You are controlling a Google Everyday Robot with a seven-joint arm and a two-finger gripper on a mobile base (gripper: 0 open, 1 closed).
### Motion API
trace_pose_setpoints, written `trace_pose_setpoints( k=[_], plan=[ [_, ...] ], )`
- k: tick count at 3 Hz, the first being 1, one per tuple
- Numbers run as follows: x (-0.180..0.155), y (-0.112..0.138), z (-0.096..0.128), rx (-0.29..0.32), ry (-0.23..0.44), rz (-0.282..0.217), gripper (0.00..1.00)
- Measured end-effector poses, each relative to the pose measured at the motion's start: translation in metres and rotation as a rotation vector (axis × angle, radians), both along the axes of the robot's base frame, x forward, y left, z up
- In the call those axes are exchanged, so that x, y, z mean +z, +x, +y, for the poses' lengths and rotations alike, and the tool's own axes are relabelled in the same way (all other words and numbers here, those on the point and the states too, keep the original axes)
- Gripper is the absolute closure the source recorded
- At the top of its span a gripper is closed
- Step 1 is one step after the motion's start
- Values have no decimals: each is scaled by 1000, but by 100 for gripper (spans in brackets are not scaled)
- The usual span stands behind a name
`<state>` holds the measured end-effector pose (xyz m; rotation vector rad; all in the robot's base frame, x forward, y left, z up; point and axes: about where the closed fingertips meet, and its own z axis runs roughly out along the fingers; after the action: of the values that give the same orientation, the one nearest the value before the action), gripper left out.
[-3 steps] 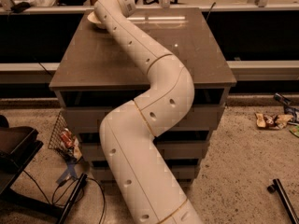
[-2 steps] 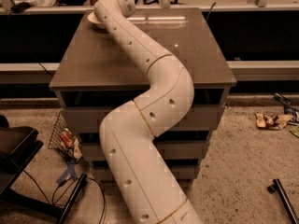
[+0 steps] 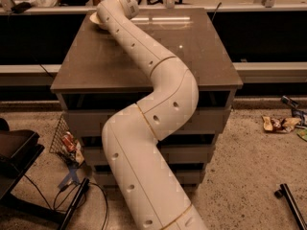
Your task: Place sponge into paper bowl
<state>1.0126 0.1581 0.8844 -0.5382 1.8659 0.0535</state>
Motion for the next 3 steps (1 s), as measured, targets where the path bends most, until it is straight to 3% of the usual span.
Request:
trace_pose_setpoints(
  k=[1,3],
  plan=[
    [-3,0,1,1,-1,3,0],
    [14,-6,3,10,-28,-2,0]
  ],
)
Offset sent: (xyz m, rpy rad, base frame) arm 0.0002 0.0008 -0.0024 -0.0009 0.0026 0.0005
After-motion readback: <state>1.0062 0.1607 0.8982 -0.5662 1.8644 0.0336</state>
